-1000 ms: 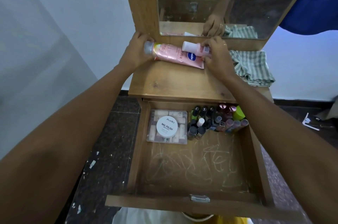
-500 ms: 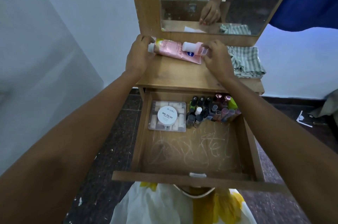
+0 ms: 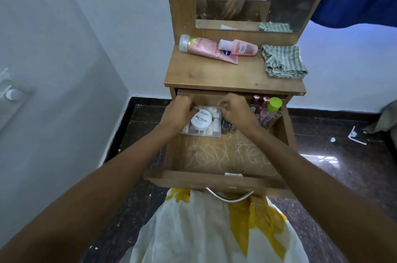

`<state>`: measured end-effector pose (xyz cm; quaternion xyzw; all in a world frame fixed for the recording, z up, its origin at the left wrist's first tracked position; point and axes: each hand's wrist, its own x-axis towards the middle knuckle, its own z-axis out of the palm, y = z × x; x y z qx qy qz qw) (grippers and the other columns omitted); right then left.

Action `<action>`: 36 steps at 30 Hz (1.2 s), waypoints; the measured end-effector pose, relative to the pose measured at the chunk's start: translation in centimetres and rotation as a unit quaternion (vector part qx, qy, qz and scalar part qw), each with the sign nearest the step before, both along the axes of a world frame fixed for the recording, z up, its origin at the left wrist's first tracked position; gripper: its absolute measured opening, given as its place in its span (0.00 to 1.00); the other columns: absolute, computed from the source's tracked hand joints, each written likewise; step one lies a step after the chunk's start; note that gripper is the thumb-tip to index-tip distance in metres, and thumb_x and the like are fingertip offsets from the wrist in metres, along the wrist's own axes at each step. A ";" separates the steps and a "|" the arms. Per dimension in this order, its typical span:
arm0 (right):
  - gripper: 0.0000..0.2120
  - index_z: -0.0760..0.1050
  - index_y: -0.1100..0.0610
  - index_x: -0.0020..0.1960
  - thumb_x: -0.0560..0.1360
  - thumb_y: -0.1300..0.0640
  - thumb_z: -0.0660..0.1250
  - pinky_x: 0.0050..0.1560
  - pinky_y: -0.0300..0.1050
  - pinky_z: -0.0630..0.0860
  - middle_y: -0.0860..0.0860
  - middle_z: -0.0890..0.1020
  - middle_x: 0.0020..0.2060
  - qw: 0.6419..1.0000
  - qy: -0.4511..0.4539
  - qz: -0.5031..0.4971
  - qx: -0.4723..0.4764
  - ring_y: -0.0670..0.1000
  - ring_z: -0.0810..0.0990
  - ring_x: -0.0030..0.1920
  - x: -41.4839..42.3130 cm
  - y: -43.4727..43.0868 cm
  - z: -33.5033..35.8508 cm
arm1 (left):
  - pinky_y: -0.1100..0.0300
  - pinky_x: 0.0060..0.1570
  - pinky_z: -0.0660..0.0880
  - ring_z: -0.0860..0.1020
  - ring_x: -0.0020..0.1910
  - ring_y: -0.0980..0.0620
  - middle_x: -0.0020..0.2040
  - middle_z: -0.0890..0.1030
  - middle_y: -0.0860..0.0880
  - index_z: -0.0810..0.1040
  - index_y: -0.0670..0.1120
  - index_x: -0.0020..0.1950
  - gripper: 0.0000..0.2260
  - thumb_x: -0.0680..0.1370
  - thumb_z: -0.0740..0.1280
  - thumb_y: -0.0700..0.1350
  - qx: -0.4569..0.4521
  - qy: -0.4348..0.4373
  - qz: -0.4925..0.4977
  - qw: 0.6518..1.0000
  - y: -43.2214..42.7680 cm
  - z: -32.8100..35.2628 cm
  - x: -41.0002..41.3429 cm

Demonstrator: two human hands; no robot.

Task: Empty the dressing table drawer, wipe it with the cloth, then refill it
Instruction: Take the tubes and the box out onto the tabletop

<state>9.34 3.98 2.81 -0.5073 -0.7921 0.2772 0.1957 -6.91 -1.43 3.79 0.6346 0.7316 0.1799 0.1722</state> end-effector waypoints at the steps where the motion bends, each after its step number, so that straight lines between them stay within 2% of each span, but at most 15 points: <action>1: 0.06 0.79 0.64 0.48 0.75 0.65 0.63 0.51 0.50 0.79 0.59 0.82 0.48 0.999 -0.011 -0.021 -0.025 0.54 0.80 0.44 0.0 -0.9 -0.7 | 0.52 0.53 0.77 0.80 0.54 0.44 0.55 0.81 0.42 0.80 0.40 0.54 0.09 0.76 0.67 0.39 -0.027 -0.013 0.020 0.999 -0.6 -0.8 0.3; 3: 0.07 0.79 0.66 0.45 0.75 0.67 0.62 0.47 0.48 0.79 0.62 0.82 0.46 0.995 -0.024 -0.058 -0.071 0.53 0.80 0.41 0.0 -2.6 -2.1 | 0.53 0.58 0.75 0.78 0.57 0.43 0.58 0.79 0.39 0.78 0.38 0.57 0.11 0.75 0.67 0.37 -0.074 -0.044 0.049 0.995 -1.8 -2.2 0.9; 5: 0.08 0.80 0.70 0.42 0.73 0.70 0.62 0.43 0.46 0.80 0.64 0.83 0.43 0.989 -0.024 -0.092 -0.114 0.55 0.81 0.41 0.2 -3.8 -3.5 | 0.56 0.57 0.73 0.78 0.57 0.43 0.57 0.79 0.38 0.77 0.36 0.57 0.11 0.77 0.65 0.37 -0.102 -0.065 0.076 0.990 -2.7 -3.4 1.7; 7: 0.07 0.81 0.71 0.43 0.73 0.69 0.64 0.35 0.36 0.76 0.64 0.84 0.43 0.977 -0.016 -0.133 -0.169 0.56 0.82 0.40 0.4 -4.5 -4.7 | 0.55 0.53 0.73 0.78 0.55 0.42 0.56 0.80 0.37 0.77 0.35 0.56 0.10 0.78 0.61 0.36 -0.120 -0.068 0.103 0.985 -3.2 -3.9 2.3; 9: 0.07 0.80 0.71 0.46 0.72 0.68 0.66 0.26 0.27 0.69 0.65 0.83 0.45 0.960 0.018 -0.172 -0.220 0.52 0.78 0.33 0.6 -4.8 -5.6 | 0.54 0.51 0.74 0.78 0.54 0.39 0.55 0.79 0.35 0.76 0.33 0.55 0.11 0.79 0.58 0.34 -0.121 -0.048 0.115 0.985 -3.4 -4.0 2.8; 11: 0.08 0.80 0.71 0.48 0.72 0.67 0.67 0.23 0.25 0.66 0.65 0.83 0.48 0.940 0.069 -0.216 -0.257 0.47 0.73 0.30 0.8 -4.6 -6.0 | 0.53 0.52 0.74 0.78 0.54 0.38 0.56 0.78 0.34 0.75 0.31 0.56 0.12 0.78 0.56 0.32 -0.111 -0.020 0.112 0.987 -3.5 -3.8 3.1; 13: 0.08 0.79 0.70 0.50 0.72 0.67 0.68 0.31 0.30 0.71 0.64 0.82 0.49 0.919 0.115 -0.253 -0.280 0.49 0.75 0.34 0.7 -4.2 -6.2 | 0.52 0.54 0.74 0.77 0.56 0.38 0.58 0.76 0.34 0.73 0.31 0.58 0.13 0.77 0.54 0.30 -0.119 0.004 0.102 0.988 -3.5 -3.8 3.3; 15: 0.08 0.79 0.70 0.50 0.72 0.67 0.68 0.45 0.40 0.77 0.63 0.82 0.50 0.899 0.145 -0.283 -0.301 0.54 0.80 0.42 0.5 -3.9 -6.2 | 0.52 0.56 0.74 0.77 0.57 0.39 0.60 0.76 0.35 0.73 0.32 0.59 0.13 0.78 0.54 0.29 -0.140 0.025 0.089 0.986 -3.6 -3.9 3.5; 17: 0.08 0.78 0.70 0.49 0.72 0.67 0.69 0.58 0.49 0.77 0.64 0.82 0.51 0.880 0.169 -0.304 -0.325 0.59 0.82 0.50 0.2 -3.6 -6.4 | 0.53 0.55 0.74 0.77 0.57 0.40 0.60 0.76 0.35 0.73 0.33 0.60 0.13 0.78 0.54 0.29 -0.150 0.045 0.075 0.985 -3.8 -4.0 3.5; 20: 0.04 0.77 0.68 0.39 0.71 0.67 0.69 0.57 0.50 0.78 0.65 0.82 0.50 0.866 0.190 -0.311 -0.343 0.59 0.82 0.50 -0.3 -3.6 -6.4 | 0.53 0.55 0.75 0.78 0.57 0.41 0.60 0.76 0.36 0.73 0.33 0.60 0.13 0.78 0.55 0.29 -0.155 0.071 0.061 0.983 -3.9 -4.1 3.5; 21: 0.07 0.75 0.65 0.35 0.71 0.67 0.70 0.56 0.50 0.78 0.65 0.82 0.50 0.859 0.203 -0.315 -0.348 0.59 0.82 0.49 -0.4 -3.5 -6.4 | 0.53 0.55 0.75 0.78 0.57 0.41 0.60 0.76 0.36 0.73 0.33 0.60 0.13 0.78 0.56 0.29 -0.161 0.078 0.056 0.982 -3.9 -4.1 3.5; 24: 0.10 0.70 0.63 0.35 0.71 0.65 0.71 0.55 0.49 0.79 0.66 0.81 0.52 0.843 0.228 -0.323 -0.364 0.60 0.82 0.51 -0.3 -3.6 -6.4 | 0.54 0.56 0.75 0.78 0.58 0.42 0.61 0.75 0.37 0.72 0.34 0.62 0.13 0.79 0.55 0.30 -0.177 0.096 0.045 0.979 -3.8 -3.9 3.6; 28: 0.10 0.72 0.69 0.47 0.71 0.65 0.70 0.44 0.43 0.80 0.65 0.79 0.54 0.836 0.234 -0.319 -0.380 0.61 0.82 0.51 -0.1 -3.6 -6.4 | 0.55 0.58 0.73 0.76 0.61 0.43 0.63 0.73 0.38 0.70 0.35 0.63 0.13 0.80 0.54 0.32 -0.192 0.103 0.034 0.975 -3.7 -3.5 3.5; 32: 0.22 0.69 0.68 0.60 0.69 0.67 0.72 0.26 0.34 0.78 0.63 0.78 0.57 0.840 0.214 -0.293 -0.403 0.52 0.80 0.38 0.2 -3.7 -6.4 | 0.56 0.58 0.73 0.75 0.61 0.44 0.63 0.74 0.39 0.70 0.36 0.64 0.13 0.80 0.55 0.34 -0.204 0.105 0.022 0.973 -4.1 -3.5 3.3; 36: 0.10 0.70 0.64 0.42 0.69 0.67 0.71 0.22 0.33 0.76 0.62 0.79 0.53 0.842 0.184 -0.279 -0.425 0.49 0.77 0.33 0.5 -4.1 -6.7 | 0.55 0.59 0.73 0.75 0.61 0.43 0.63 0.73 0.38 0.69 0.36 0.65 0.14 0.80 0.54 0.34 -0.213 0.094 0.020 0.972 -4.8 -3.4 3.5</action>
